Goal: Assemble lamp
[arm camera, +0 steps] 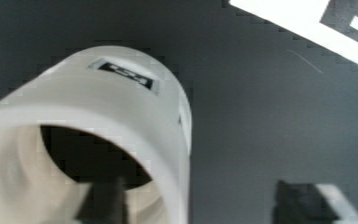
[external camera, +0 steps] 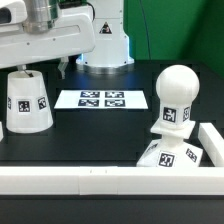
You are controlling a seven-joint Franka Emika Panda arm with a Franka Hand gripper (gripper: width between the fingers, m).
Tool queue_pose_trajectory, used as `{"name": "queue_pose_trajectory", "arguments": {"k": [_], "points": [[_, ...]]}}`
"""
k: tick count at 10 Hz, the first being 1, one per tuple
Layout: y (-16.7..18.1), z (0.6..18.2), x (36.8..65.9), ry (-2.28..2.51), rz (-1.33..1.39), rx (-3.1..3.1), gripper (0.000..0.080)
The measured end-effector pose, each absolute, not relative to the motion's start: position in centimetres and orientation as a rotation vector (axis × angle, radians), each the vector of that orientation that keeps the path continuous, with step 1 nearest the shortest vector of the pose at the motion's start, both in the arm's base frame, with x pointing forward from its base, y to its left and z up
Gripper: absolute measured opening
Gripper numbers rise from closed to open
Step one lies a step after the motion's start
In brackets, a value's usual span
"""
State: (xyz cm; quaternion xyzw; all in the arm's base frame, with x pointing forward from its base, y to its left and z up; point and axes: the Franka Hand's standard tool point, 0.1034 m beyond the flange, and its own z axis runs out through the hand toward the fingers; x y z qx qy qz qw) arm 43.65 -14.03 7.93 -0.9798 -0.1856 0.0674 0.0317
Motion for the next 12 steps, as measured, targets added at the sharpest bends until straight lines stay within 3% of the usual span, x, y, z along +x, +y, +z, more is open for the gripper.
{"name": "queue_pose_trajectory", "arguments": {"k": [1, 2, 3, 5, 7, 9, 12], "points": [[-14.0, 7.9, 43.7, -0.573, 0.208, -3.017, 0.0291], [-13.9, 7.9, 43.7, -0.576, 0.208, -3.016, 0.0110], [-13.8, 8.0, 43.8, -0.579, 0.205, -3.016, 0.0045], [-13.5, 8.5, 43.8, -0.579, 0.222, -3.005, 0.0045], [-11.5, 10.5, 44.6, -0.588, 0.248, -2.976, 0.0045], [-8.2, 12.9, 46.6, -0.567, 0.275, -2.949, 0.0045], [-4.2, 17.9, 51.8, -0.495, 0.268, -2.937, 0.0045]]}}
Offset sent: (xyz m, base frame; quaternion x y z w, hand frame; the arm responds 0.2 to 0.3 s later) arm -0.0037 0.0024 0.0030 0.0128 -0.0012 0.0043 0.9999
